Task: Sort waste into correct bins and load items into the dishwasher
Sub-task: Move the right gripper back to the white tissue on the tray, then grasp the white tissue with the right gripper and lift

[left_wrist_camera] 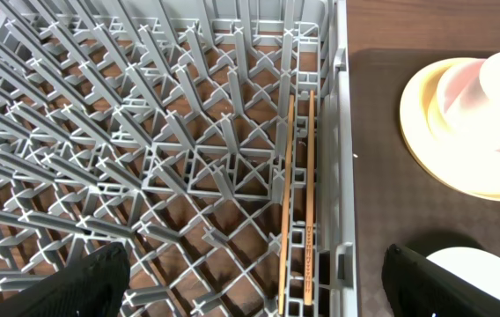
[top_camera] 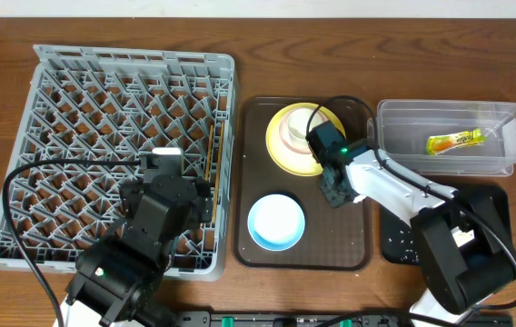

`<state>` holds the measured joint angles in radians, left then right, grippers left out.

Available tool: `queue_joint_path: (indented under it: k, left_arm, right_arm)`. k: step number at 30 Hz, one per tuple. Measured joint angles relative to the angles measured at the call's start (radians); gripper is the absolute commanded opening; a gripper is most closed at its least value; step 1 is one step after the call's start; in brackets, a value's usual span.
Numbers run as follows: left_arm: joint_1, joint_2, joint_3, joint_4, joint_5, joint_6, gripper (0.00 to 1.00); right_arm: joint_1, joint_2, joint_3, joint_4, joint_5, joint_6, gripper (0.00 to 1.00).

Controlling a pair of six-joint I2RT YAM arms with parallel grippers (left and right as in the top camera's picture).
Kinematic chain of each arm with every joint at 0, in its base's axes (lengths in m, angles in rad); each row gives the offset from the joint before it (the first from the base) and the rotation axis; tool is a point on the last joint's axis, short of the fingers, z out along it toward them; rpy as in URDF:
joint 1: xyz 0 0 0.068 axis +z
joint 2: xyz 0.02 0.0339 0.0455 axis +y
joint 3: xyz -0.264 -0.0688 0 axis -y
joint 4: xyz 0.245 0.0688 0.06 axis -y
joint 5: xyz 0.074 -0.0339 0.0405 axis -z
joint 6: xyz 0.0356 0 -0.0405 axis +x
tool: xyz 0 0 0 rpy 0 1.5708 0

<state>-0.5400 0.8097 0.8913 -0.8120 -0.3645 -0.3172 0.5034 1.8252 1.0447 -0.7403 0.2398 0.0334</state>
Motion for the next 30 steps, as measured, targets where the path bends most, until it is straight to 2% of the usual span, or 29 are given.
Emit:
queue_joint_path:
  k: [9, 16, 19, 22, 30]
  left_arm:
    - [0.000, 0.000, 0.000, 0.000, 0.000, 0.000, 0.93]
    - [0.000, 0.000, 0.000, 0.000, 0.000, 0.000, 0.92]
    - [0.000, 0.000, 0.000, 0.000, 0.000, 0.000, 0.92]
    - [0.000, 0.000, 0.000, 0.000, 0.000, 0.000, 0.92]
    - [0.000, 0.000, 0.000, 0.000, 0.000, 0.000, 0.92]
  right_arm:
    - [0.000, -0.039, 0.024, -0.087, -0.064, 0.021, 0.01]
    - [-0.035, -0.345, 0.108, -0.027, -0.048, 0.055, 0.01]
    - [-0.117, -0.463, 0.131, -0.011, 0.030, 0.106, 0.01]
    - [-0.227, -0.497, 0.133, -0.012, 0.082, 0.148, 0.01]
    - [-0.529, -0.380, 0.116, 0.050, 0.054, 0.235, 0.01]
